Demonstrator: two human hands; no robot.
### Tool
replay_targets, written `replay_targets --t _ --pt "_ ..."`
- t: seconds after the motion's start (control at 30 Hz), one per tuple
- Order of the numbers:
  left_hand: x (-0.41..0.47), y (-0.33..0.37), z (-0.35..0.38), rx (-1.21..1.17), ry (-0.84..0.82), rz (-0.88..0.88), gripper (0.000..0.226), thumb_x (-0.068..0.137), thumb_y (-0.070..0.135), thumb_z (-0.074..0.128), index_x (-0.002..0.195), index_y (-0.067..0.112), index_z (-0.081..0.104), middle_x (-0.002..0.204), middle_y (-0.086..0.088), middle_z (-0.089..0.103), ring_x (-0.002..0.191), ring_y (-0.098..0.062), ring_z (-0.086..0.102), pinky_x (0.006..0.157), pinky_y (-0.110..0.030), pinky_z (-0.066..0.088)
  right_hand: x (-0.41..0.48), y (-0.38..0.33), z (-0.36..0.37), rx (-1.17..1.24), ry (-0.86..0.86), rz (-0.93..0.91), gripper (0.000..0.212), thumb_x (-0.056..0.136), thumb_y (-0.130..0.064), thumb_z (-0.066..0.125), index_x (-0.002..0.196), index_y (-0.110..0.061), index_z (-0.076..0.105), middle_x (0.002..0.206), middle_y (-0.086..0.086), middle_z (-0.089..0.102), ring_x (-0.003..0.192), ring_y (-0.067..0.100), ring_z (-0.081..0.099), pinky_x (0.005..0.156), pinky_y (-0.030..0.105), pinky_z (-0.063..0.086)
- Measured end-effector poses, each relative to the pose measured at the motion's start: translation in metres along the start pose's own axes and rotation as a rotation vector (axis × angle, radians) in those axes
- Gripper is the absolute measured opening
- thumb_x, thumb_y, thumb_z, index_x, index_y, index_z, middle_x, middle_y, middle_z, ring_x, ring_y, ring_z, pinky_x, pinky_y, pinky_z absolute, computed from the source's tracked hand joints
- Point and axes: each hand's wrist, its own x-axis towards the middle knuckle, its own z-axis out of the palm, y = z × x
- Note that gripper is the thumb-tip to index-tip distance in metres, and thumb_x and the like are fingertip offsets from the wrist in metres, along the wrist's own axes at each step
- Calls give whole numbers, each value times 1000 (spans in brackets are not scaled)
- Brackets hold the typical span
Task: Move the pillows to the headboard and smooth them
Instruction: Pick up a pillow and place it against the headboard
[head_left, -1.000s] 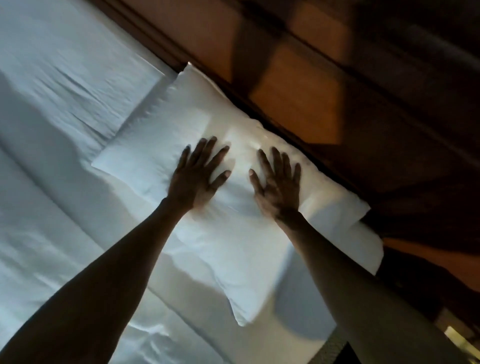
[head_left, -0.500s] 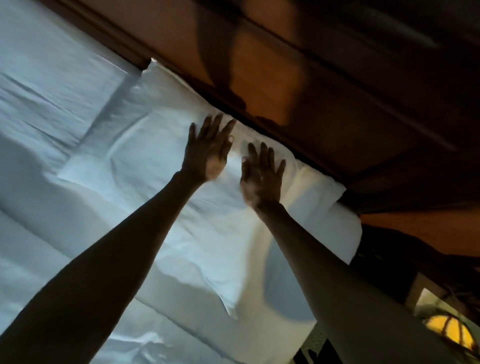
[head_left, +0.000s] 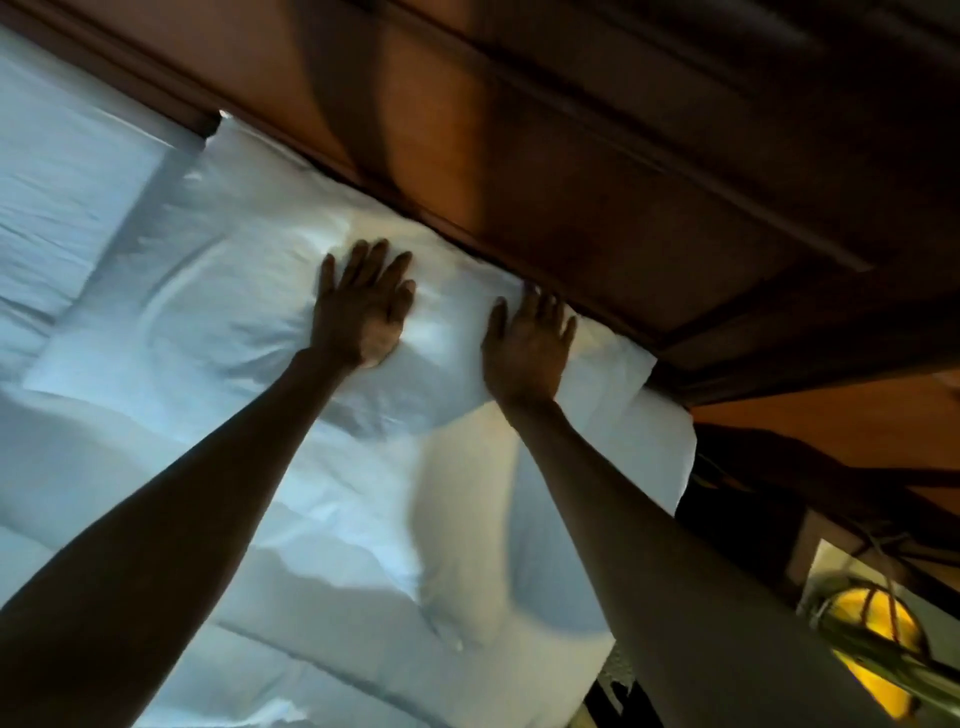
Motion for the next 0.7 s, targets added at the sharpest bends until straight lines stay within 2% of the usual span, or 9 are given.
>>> replay_targets --t 0.1,0.27,0.33,0.43,0.47,0.53,0.57,0.63,0.7 --pt "-28 -20 -9 -8 89 70 53 109 40 31 155 21 50 161 -17 45 149 -36 42 120 -58 26 -19 -48 13 127 -10 -261 47 103 -30 41 135 -5 64 140 23 60 132 40 56 110 54 41" --pt "-69 -107 -26 122 114 147 58 110 49 31 164 29 29 172 -8 24 158 -31 26 124 -53 20 -34 -65 44 10 -73 -334 48 105 -36 41 146 -16 56 151 15 52 142 35 46 118 55 28" --pt "-70 -147 -30 129 128 34 62 109 55 28 166 32 20 174 -6 17 160 -31 20 124 -55 18 -33 -60 48 -15 -61 -359 49 106 -37 39 149 -18 52 155 13 48 145 34 42 120 53 26" --pt "-74 -219 -32 27 128 -320 66 109 56 16 167 24 18 173 -15 17 157 -42 21 118 -67 23 -34 -59 52 -41 -45 -356 49 107 -39 35 150 -21 50 156 10 47 146 31 40 120 51 24" --pt "-80 -239 -29 -32 107 -419 66 110 52 11 165 17 20 171 -20 19 153 -49 25 113 -75 27 -35 -58 54 -45 -35 -352 49 108 -39 35 150 -21 51 156 10 48 146 31 40 120 50 24" --pt "-92 -263 -23 -73 76 -461 60 111 38 8 157 5 26 164 -32 28 142 -60 36 96 -85 37 -36 -57 56 -38 0 -356 47 107 -37 38 148 -20 53 153 11 51 144 32 43 119 50 26" --pt "-93 -257 -29 -48 129 -463 61 111 38 9 158 3 27 164 -31 30 143 -57 37 98 -82 39 -37 -57 57 -32 14 -359 46 107 -37 39 147 -19 55 152 12 52 142 33 45 118 51 27" --pt "-91 -208 -45 -133 232 -539 71 108 50 9 163 9 26 169 -21 26 155 -41 28 120 -64 27 -36 -57 56 -26 25 -358 46 107 -36 39 146 -19 56 150 12 54 141 34 47 117 51 29" --pt "-97 -137 -52 -257 319 -481 70 108 52 17 163 11 30 170 -14 27 158 -30 25 127 -50 19 -37 -58 56 -45 21 -354 45 108 -36 38 146 -19 56 150 11 54 140 34 48 116 52 30"
